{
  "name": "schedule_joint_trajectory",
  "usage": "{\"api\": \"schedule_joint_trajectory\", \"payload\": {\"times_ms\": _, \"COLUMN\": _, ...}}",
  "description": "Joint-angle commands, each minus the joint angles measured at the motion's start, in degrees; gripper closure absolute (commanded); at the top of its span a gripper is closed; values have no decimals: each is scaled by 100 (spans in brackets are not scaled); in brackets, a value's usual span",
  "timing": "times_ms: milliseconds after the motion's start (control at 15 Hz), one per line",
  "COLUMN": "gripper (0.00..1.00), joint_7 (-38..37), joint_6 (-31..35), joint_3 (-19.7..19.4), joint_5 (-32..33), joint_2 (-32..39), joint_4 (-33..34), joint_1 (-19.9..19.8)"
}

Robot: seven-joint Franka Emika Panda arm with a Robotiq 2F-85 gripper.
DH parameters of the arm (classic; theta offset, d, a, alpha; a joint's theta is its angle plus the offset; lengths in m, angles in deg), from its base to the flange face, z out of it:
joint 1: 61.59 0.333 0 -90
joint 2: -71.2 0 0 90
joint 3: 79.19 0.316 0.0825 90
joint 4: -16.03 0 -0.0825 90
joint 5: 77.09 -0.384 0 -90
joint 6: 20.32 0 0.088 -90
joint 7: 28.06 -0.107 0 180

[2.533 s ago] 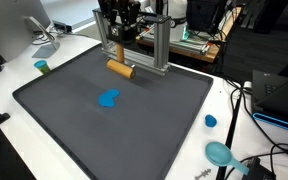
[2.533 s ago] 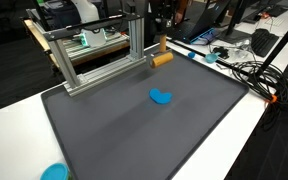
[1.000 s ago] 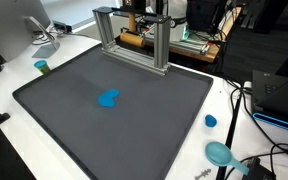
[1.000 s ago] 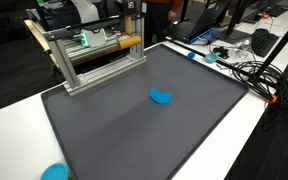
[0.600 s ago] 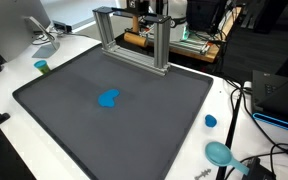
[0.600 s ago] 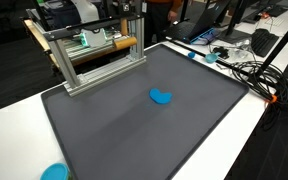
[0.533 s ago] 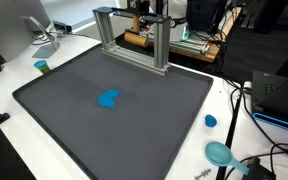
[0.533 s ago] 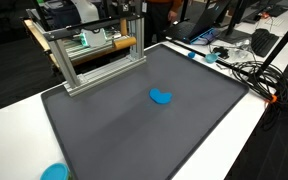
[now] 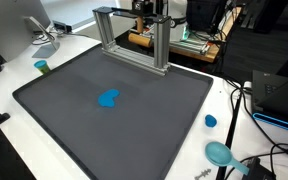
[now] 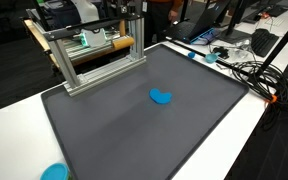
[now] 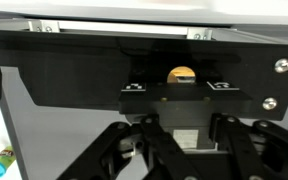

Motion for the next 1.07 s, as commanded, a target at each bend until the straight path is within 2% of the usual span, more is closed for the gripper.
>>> {"api": "schedule_joint_trajectory", "payload": {"times_ms": 0, "gripper": 78, "joint_7": -77, "joint_6": -13, "joint_3": 27, "joint_5": -91, "joint_2": -351, "joint_4": -222, "joint_1": 17}}
{"api": "schedule_joint_trajectory", "payload": {"times_ms": 400, "gripper": 78, "joint_7": -74, "joint_6": -55, "joint_3": 29, "joint_5": -155, "joint_2": -502, "joint_4": -375, "joint_1": 54}}
{"api": "schedule_joint_trajectory", "payload": {"times_ms": 467, "gripper": 39, "joint_7": -97, "joint_6": -48, "joint_3": 32, "joint_5": -165, "joint_2": -542, "joint_4": -404, "joint_1": 45}}
{"api": "schedule_joint_trajectory", "payload": {"times_ms": 533, "gripper": 27, "joint_7": -126, "joint_6": -52, "joint_3": 32, "joint_5": -176, "joint_2": -584, "joint_4": -422, "joint_1": 33}}
{"api": "schedule_joint_trajectory", "payload": {"times_ms": 800, "gripper": 1, "joint_7": -342, "joint_6": 57, "joint_3": 50, "joint_5": -110, "joint_2": -944, "joint_4": -482, "joint_1": -70}}
{"api": "schedule_joint_trajectory", "payload": {"times_ms": 1000, "gripper": 0, "joint_7": -678, "joint_6": 45, "joint_3": 179, "joint_5": 40, "joint_2": -1645, "joint_4": -555, "joint_1": -238}}
